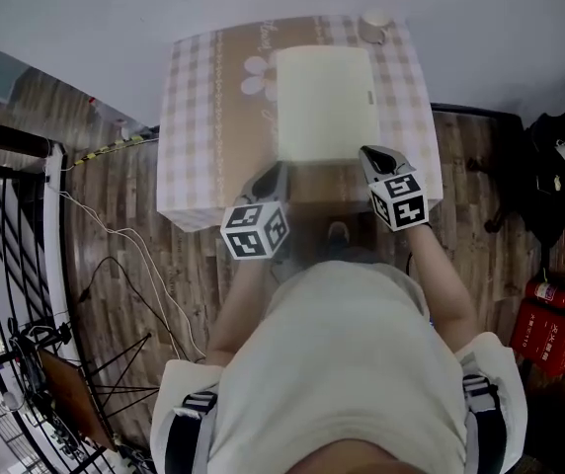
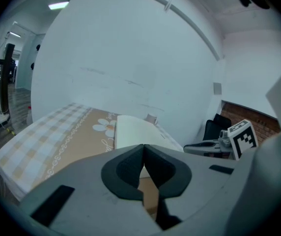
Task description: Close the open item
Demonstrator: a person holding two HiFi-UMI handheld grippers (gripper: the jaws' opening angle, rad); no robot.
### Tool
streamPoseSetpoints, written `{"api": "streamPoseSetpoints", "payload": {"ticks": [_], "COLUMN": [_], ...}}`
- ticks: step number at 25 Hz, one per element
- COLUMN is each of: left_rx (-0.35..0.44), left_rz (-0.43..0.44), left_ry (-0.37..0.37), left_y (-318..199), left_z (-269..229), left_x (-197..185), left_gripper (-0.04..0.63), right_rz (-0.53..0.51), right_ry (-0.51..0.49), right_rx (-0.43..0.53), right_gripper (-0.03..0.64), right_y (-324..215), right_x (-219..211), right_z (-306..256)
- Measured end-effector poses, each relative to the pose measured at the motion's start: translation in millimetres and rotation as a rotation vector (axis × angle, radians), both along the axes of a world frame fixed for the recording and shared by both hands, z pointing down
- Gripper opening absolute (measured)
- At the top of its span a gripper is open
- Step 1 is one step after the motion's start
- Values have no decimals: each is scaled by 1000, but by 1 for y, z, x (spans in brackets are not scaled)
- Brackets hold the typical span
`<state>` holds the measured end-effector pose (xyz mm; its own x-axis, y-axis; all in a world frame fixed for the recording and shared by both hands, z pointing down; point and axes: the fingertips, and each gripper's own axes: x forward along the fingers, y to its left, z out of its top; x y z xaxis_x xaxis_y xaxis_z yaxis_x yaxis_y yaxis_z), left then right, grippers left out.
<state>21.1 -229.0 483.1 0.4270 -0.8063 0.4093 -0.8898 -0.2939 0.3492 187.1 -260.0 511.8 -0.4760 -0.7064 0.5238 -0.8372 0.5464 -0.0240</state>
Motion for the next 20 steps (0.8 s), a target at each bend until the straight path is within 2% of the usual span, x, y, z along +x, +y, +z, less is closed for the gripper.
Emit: {"api": "streamPoseSetpoints", "payload": {"ticks": [4, 10, 20], "left_rx": [11, 60, 63], "left_rz": [-3, 51, 84], "left_ry": [-9, -66, -47], "left_y": [34, 94, 177], "left_z": [-8, -15, -15], "left_x": [-17, -36, -52], "left_gripper": [2, 2, 2], "right_rz": [22, 56, 72], "right_ry": [-68, -134, -162], "right_rx": [37, 101, 143], "right_gripper": [0, 0, 0], "right_y": [51, 118, 205], "right_x": [-20, -45, -65], "right_z": [-15, -38, -58]}}
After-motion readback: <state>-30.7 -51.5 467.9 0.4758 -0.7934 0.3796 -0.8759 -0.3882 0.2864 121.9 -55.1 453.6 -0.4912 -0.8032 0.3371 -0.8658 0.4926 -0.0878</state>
